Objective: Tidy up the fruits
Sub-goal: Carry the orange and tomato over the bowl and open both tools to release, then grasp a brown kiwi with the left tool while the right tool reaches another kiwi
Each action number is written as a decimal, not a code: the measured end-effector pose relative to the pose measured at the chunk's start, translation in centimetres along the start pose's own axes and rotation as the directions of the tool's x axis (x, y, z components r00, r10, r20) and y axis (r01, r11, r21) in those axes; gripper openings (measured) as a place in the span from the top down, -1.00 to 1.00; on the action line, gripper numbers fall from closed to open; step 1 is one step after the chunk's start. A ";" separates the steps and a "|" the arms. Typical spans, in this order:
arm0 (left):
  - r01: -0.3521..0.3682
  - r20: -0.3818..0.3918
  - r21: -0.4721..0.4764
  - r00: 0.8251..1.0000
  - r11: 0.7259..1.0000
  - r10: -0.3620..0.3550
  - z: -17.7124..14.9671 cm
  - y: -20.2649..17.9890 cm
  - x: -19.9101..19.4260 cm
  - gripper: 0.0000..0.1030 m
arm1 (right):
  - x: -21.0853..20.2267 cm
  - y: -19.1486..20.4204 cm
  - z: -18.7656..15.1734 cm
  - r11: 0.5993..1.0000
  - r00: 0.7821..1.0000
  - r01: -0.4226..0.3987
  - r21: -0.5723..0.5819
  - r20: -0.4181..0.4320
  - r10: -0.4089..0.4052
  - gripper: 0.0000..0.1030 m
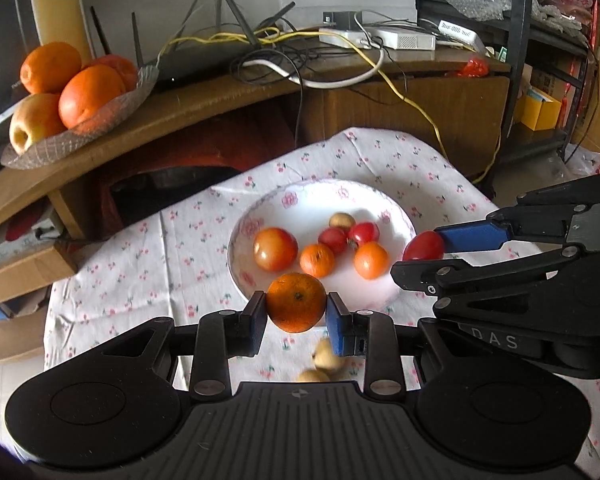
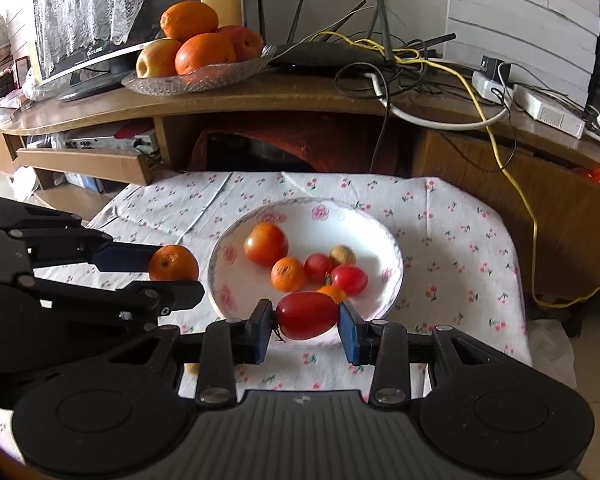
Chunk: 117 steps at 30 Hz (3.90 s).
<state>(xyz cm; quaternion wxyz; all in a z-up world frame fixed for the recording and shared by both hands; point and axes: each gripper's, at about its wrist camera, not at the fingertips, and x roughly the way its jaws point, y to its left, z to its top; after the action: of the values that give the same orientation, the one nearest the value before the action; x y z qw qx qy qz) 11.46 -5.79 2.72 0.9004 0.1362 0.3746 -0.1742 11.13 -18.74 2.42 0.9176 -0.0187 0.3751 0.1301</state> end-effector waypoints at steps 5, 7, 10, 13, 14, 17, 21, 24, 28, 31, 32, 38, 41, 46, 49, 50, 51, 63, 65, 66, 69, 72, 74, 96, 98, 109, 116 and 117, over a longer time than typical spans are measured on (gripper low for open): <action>-0.004 -0.005 -0.003 1.000 1.000 0.004 0.9 0.2 1.7 0.26 | 1.6 -0.9 0.7 1.000 1.000 0.005 0.011 -0.005 -0.005 0.28; -0.005 -0.007 -0.003 1.000 1.000 0.005 1.1 0.4 2.4 0.26 | 2.3 -1.2 1.0 1.000 1.000 0.012 0.012 -0.005 -0.012 0.28; -0.006 -0.013 -0.007 1.000 1.000 0.006 1.5 0.5 3.4 0.26 | 3.2 -1.7 1.2 1.000 1.000 0.014 0.018 -0.012 -0.014 0.28; -0.005 -0.023 -0.013 1.000 1.000 0.004 1.7 0.7 4.4 0.26 | 4.3 -2.2 1.4 1.000 1.000 0.009 0.027 -0.021 -0.008 0.28; -0.004 -0.026 -0.015 1.000 1.000 0.004 1.7 0.8 4.7 0.26 | 4.6 -2.3 1.4 1.000 1.000 0.009 0.029 -0.024 -0.008 0.28; -0.005 -0.039 -0.020 0.999 1.000 0.004 1.8 0.9 5.6 0.26 | 5.6 -2.6 1.3 0.999 0.999 0.020 0.028 -0.033 -0.019 0.28; -0.004 -0.051 -0.029 0.999 1.000 0.003 1.9 1.0 6.6 0.26 | 6.6 -3.0 1.3 0.999 0.999 0.028 0.029 -0.041 -0.027 0.28; -0.002 -0.054 -0.040 0.999 0.999 -0.001 2.0 1.3 7.3 0.26 | 7.2 -3.2 1.4 0.999 0.999 0.031 0.029 -0.041 -0.029 0.28; 0.016 -0.067 -0.062 0.998 0.998 -0.021 2.0 1.6 8.0 0.25 | 7.9 -3.3 1.6 0.999 0.998 0.041 0.032 -0.042 -0.039 0.27; 0.025 -0.070 -0.059 0.997 0.998 -0.029 1.9 1.4 8.3 0.25 | 8.4 -3.4 1.7 0.998 0.998 0.048 0.033 -0.040 -0.047 0.27; 0.023 -0.067 -0.062 0.997 0.998 -0.027 1.9 1.4 8.4 0.25 | 8.4 -3.5 1.8 0.998 0.998 0.049 0.030 -0.039 -0.048 0.27; 0.029 -0.069 -0.095 0.997 0.995 -0.036 1.9 1.9 8.7 0.20 | 8.7 -3.4 2.1 0.998 0.998 0.052 0.027 -0.027 -0.052 0.26; 0.025 -0.069 -0.099 0.997 0.995 -0.032 1.9 2.0 8.8 0.17 | 8.7 -3.4 2.1 0.998 0.998 0.055 0.028 -0.023 -0.054 0.26; 0.017 -0.062 -0.110 0.998 0.994 -0.024 2.0 2.3 8.6 0.05 | 8.6 -3.7 2.2 0.998 0.999 0.044 0.050 -0.022 -0.043 0.26; 0.015 -0.052 -0.119 0.998 0.993 -0.021 2.2 2.5 8.3 0.00 | 8.4 -3.9 2.4 0.997 0.999 0.037 0.065 -0.016 -0.036 0.26; 0.014 -0.048 -0.123 0.999 0.992 -0.020 2.2 2.6 8.2 -0.01 | 8.3 -4.0 2.5 0.997 0.999 0.036 0.070 -0.012 -0.035 0.25; 0.014 -0.043 -0.126 0.999 0.992 -0.020 2.3 2.7 8.1 -0.03 | 8.2 -4.1 2.6 0.997 0.999 0.032 0.076 -0.008 -0.032 0.25; 0.006 -0.022 -0.121 1.000 0.993 -0.009 2.3 2.6 6.8 -0.14 | 5.9 -4.7 3.6 0.990 0.999 -0.011 0.142 0.051 0.004 0.24; 0.008 -0.019 -0.117 1.000 0.993 -0.010 2.4 2.6 6.5 -0.15 | 5.5 -4.8 3.7 0.989 0.998 -0.014 0.147 0.057 0.005 0.24; 0.007 -0.017 -0.115 1.000 0.993 -0.009 2.4 2.5 6.4 -0.15 | 5.3 -4.8 3.7 0.989 0.998 -0.012 0.149 0.060 0.003 0.24; 0.007 -0.014 -0.114 1.000 0.993 -0.009 2.4 2.5 6.0 -0.15 | 5.0 -4.8 3.6 0.988 0.998 -0.013 0.154 0.057 0.005 0.24; 0.006 -0.015 -0.110 1.000 0.994 -0.007 2.1 2.4 5.6 -0.16 | 4.6 -4.5 3.3 0.989 0.998 -0.015 0.148 0.054 0.007 0.24; 0.005 -0.018 -0.107 1.000 0.994 -0.007 1.9 2.3 5.3 -0.16 | 4.3 -4.3 3.0 0.989 0.999 -0.017 0.144 0.050 0.010 0.24; 0.054 -0.170 -0.090 0.983 0.994 -0.069 -4.0 0.9 5.8 -0.16 | 1.7 -1.0 -0.7 0.989 0.996 -0.068 0.135 -0.040 0.074 0.24; 0.059 -0.174 -0.081 0.982 0.995 -0.073 -4.3 0.7 6.1 -0.13 | 1.8 -0.7 -0.9 0.989 0.996 -0.074 0.126 -0.048 0.081 0.24; 0.089 -0.177 -0.080 0.979 0.993 -0.102 -5.1 0.5 6.1 0.30 | 3.3 0.0 -1.3 0.988 0.989 -0.096 0.120 -0.098 0.108 0.24; 0.089 -0.204 -0.069 0.974 0.994 -0.101 -6.2 0.6 4.5 0.36 | 4.0 0.5 -1.5 0.986 0.983 -0.111 0.128 -0.131 0.128 0.24; 0.086 -0.206 -0.071 0.973 0.994 -0.099 -6.4 0.8 4.3 0.36 | 4.1 0.6 -1.6 0.984 0.982 -0.116 0.134 -0.136 0.134 0.24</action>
<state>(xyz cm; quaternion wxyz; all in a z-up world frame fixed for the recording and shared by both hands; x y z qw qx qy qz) 10.59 -3.62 -4.65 0.8506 0.1083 0.4786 -0.1890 12.69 -17.47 -1.54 0.8773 0.0531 0.4486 0.1621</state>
